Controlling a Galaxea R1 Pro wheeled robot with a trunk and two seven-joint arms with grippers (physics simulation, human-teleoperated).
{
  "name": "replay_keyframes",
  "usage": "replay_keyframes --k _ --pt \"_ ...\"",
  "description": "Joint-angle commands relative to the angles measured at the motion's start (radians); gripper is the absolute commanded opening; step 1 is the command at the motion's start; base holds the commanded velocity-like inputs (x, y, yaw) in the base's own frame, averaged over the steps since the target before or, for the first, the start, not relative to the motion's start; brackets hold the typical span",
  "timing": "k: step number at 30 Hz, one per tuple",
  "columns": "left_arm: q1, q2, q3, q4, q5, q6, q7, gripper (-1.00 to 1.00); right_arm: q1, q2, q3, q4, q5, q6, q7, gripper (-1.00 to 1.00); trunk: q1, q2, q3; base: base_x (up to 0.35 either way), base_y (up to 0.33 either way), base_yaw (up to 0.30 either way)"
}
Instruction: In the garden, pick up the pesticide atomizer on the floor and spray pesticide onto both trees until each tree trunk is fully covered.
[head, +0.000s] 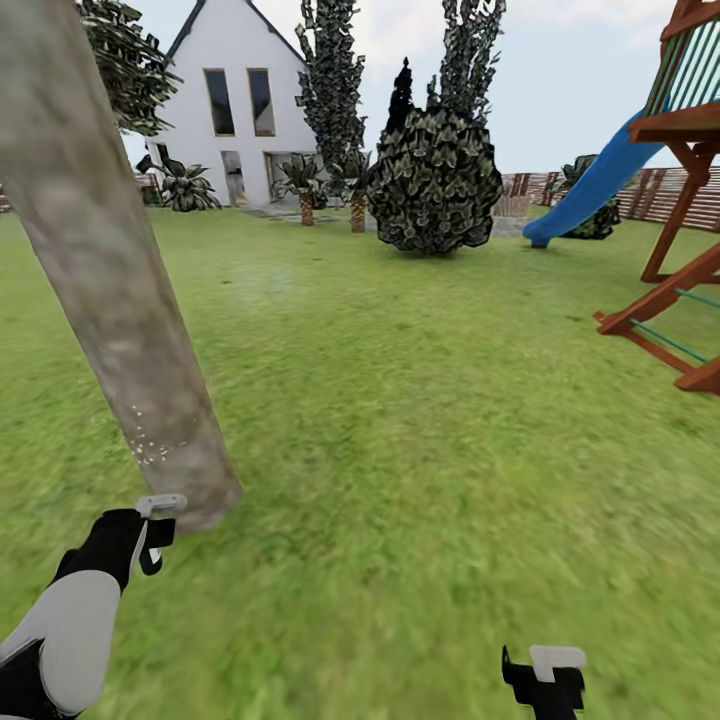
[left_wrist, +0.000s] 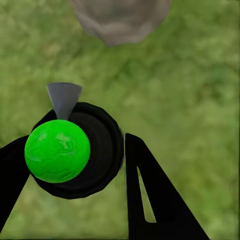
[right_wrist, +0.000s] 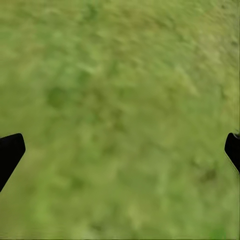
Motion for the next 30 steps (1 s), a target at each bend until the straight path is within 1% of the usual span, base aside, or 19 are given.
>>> replay_keyframes --k 1,15,23,25,30 --pt "0.000 0.000 0.000 0.000 0.000 0.000 0.000 -1.00 0.000 0.000 0.000 -0.001 0.000 0.000 0.000 1.00 0.000 0.000 0.000 0.148 -0.265 0.067" --pt "0.000 0.000 0.000 0.000 0.000 0.000 0.000 -1.00 0.000 0.000 0.000 0.000 0.000 0.000 0.000 1.00 0.000 0.000 0.000 0.191 -0.234 0.015" --pt "0.000 0.002 0.001 -0.001 -0.002 0.000 0.001 -1.00 0.000 0.000 0.000 0.000 0.000 0.000 0.000 1.00 0.000 0.000 0.000 0.165 -0.235 0.262" --pt "0.000 0.003 -0.002 0.000 -0.006 0.002 0.001 -1.00 0.000 0.000 0.000 -0.001 0.000 0.000 0.000 1.00 0.000 0.000 0.000 -0.047 -0.249 0.276" --pt "-0.009 0.003 -0.002 -0.017 -0.002 0.011 -0.002 -1.00 0.000 0.000 -0.001 -0.001 0.000 0.000 0.000 1.00 0.000 0.000 0.000 -0.031 -0.025 0.268"
